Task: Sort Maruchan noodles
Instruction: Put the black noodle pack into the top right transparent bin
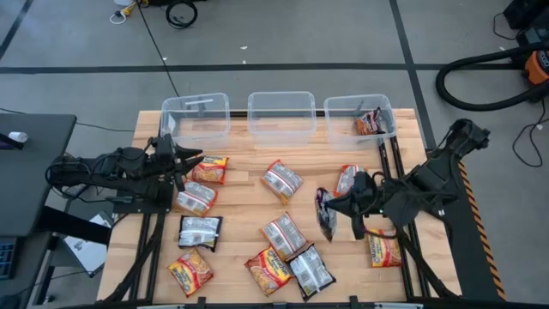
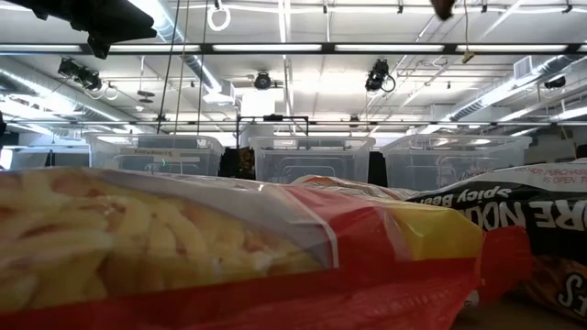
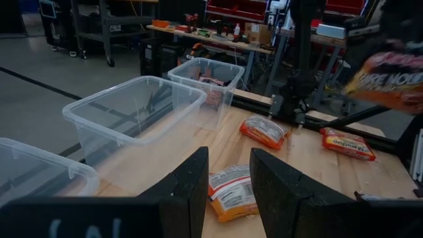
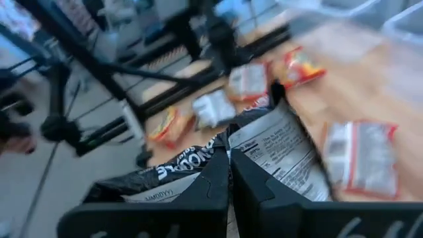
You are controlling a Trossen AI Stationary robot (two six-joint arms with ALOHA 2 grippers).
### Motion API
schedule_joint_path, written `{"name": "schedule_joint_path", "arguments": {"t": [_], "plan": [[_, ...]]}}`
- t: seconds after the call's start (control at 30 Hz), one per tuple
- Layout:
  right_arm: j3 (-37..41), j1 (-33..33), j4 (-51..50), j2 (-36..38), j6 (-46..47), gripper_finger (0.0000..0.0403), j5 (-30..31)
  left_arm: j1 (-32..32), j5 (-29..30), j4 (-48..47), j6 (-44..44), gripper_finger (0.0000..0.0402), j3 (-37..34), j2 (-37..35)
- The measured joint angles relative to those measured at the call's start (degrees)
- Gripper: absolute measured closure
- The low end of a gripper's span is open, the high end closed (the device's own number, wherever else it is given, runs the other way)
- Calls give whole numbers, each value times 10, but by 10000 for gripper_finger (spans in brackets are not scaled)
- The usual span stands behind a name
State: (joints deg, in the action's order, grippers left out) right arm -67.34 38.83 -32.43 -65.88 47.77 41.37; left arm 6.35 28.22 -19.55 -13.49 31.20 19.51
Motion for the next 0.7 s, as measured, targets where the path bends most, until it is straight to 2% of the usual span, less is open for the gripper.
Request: {"name": "schedule_joint_path", "arguments": {"t": [0.1, 0.2, 0.3, 0.47, 0.57, 0.7], "plan": [[47, -37, 8, 32, -39, 395, 23, 0, 0, 0, -9, 285, 0, 0], [64, -97, -31, 63, -70, 395, 26, 0, 0, 0, -9, 285, 0, 0], [70, -178, -70, 92, -126, 395, 29, 0, 0, 0, -9, 285, 0, 0], [71, -338, -102, 132, -297, 395, 18, 0, 0, 16, -26, 285, 0, 0], [71, -446, -100, 147, -425, 395, -19, 0, -11, 45, -27, 285, 0, 0], [78, -591, -84, 142, -559, 395, -142, 0, -26, 102, -20, 285, 0, 9]]}}
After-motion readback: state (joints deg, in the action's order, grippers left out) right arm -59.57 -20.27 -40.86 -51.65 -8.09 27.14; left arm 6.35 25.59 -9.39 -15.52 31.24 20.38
